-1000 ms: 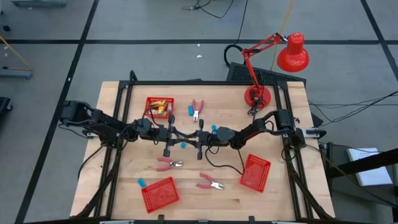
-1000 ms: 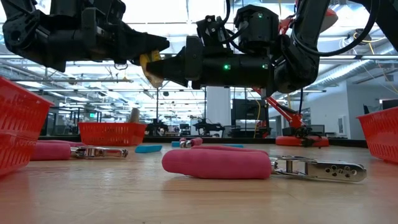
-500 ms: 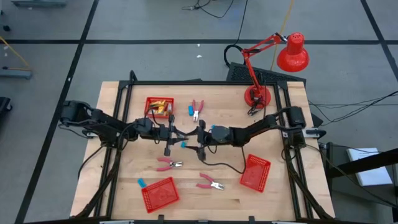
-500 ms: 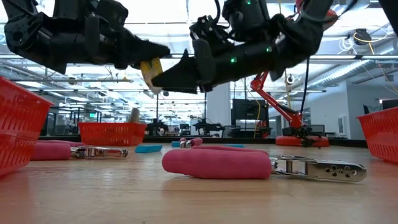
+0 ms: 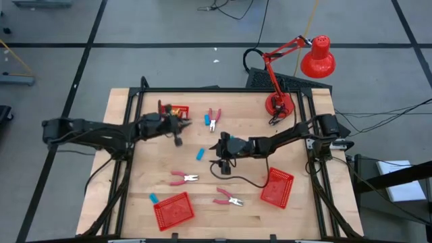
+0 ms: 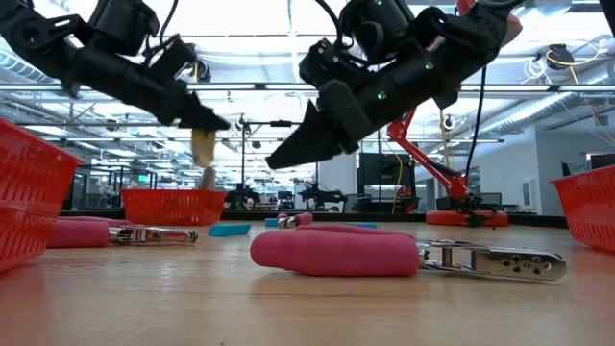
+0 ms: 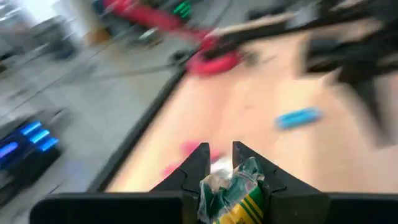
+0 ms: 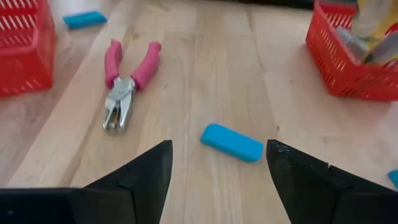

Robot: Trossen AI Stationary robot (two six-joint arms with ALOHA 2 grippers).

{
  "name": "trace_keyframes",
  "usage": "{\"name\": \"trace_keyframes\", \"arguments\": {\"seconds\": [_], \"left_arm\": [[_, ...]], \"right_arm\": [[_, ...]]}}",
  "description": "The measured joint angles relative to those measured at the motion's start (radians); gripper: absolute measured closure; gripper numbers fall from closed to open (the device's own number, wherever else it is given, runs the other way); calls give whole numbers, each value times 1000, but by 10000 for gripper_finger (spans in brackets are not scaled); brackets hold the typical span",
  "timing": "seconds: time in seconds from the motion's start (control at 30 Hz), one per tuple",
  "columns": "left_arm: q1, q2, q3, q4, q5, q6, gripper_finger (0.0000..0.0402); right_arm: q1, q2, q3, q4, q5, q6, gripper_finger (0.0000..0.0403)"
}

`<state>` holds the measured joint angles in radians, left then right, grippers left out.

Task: Pick & Place School Supplies
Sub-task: Put the yellow crayon box into the top red basket, then put the blue eraser into the bottom right red basket

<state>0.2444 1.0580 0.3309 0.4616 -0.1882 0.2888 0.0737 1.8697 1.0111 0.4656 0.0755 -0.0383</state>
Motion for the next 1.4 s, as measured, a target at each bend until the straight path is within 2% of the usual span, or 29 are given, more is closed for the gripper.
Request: {"name": "trace_keyframes", "arguments": {"seconds": [0.13, 0.33, 0.53, 0.73, 0.8, 0.97, 1.07, 1.23, 1.3, 1.4], "left_arm": [[69, -56, 0, -110, -137, -8, 343], [159, -39, 0, -147, -202, -10, 343], [234, 36, 0, -166, -89, -55, 343], [291, 108, 0, -142, -83, -63, 341], [303, 115, 0, -138, -74, -71, 310], [303, 103, -1, -91, -56, -89, 203], [300, 71, -1, -55, -24, -89, 158], [289, 8, -1, -19, -18, -88, 121], [288, -26, -1, -2, -3, -89, 117], [285, -73, -1, 22, 77, -111, 121]], "right_arm": [[-1, 1, 1, 4, 1, -4, 154], [-1, 0, 1, 28, 1, -13, 156], [-2, 0, 1, 29, 1, -15, 156], [-2, 0, 1, 26, 1, -15, 156], [-2, 0, 1, 25, 1, -16, 156], [-2, 0, 1, 23, 1, -22, 156], [-2, 0, 1, 16, 3, -26, 156], [-2, 0, 1, 16, 24, -31, 156], [-2, 0, 1, 15, 77, -39, 156], [-4, 0, 1, 15, 170, -37, 156]]}}
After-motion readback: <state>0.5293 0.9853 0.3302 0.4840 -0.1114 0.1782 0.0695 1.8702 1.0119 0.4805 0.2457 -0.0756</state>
